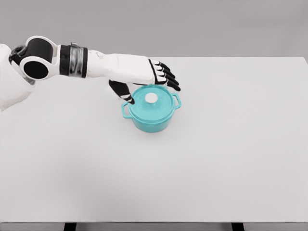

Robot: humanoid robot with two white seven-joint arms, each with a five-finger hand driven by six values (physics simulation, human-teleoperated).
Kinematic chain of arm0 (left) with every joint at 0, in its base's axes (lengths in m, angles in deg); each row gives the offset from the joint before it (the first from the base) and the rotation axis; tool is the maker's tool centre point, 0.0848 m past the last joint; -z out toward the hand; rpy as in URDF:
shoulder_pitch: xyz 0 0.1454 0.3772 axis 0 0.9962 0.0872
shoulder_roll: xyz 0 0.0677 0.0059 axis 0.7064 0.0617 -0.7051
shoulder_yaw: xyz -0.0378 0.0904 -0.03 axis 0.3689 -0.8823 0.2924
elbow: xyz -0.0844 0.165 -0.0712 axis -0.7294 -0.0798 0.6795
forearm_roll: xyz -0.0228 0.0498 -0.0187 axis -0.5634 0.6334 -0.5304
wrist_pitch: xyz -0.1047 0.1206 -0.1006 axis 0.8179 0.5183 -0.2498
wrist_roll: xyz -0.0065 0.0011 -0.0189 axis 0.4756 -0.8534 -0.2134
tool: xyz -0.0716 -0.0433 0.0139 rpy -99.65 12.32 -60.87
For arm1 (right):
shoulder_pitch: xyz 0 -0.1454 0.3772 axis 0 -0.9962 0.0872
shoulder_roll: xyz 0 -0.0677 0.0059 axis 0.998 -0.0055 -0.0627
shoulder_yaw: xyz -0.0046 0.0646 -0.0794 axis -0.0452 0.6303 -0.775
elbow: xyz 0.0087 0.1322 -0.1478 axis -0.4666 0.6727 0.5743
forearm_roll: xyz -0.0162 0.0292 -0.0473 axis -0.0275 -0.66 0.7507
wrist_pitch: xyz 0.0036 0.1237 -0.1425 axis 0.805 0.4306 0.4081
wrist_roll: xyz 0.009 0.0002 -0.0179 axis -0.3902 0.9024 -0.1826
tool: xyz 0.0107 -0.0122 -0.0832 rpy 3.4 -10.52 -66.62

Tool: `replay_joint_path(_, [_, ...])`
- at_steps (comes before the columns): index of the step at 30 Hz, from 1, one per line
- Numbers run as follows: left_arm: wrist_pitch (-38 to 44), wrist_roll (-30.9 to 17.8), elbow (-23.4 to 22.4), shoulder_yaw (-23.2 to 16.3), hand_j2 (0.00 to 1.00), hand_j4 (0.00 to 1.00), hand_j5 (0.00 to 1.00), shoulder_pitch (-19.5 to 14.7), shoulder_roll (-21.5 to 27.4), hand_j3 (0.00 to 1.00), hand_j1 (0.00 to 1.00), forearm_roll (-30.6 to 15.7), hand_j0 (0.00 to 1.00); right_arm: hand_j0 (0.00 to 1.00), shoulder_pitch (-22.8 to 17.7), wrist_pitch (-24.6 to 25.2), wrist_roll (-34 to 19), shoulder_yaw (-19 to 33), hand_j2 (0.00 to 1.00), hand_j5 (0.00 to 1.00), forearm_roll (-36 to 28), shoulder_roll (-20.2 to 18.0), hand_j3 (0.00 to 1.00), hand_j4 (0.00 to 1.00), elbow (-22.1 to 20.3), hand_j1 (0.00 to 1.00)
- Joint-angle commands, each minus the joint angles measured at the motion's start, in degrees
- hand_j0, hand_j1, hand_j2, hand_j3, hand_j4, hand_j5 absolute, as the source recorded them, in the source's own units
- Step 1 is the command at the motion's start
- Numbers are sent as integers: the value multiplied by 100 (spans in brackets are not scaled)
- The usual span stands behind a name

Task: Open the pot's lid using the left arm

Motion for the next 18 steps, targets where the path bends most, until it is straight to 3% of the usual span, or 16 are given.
replay_joint_path(1, [15, -14, -489, -6, 100, 100, 100, 0, -215, 100, 100, 49, 100, 100, 0, -1, -2, -1, 100, 100, 2, -1, 100, 100, 0, 100])
replay_joint_path(11, [15, -14, -858, -164, 100, 100, 100, 70, -435, 100, 100, 119, 100, 100, 0, -1, -2, -1, 100, 100, 2, -1, 100, 100, 0, 100])
replay_joint_path(18, [15, -14, -1192, -208, 100, 100, 100, 62, -611, 100, 100, 409, 100, 100, 9, -1, -2, 7, 100, 100, 2, -1, 100, 100, 0, 100])
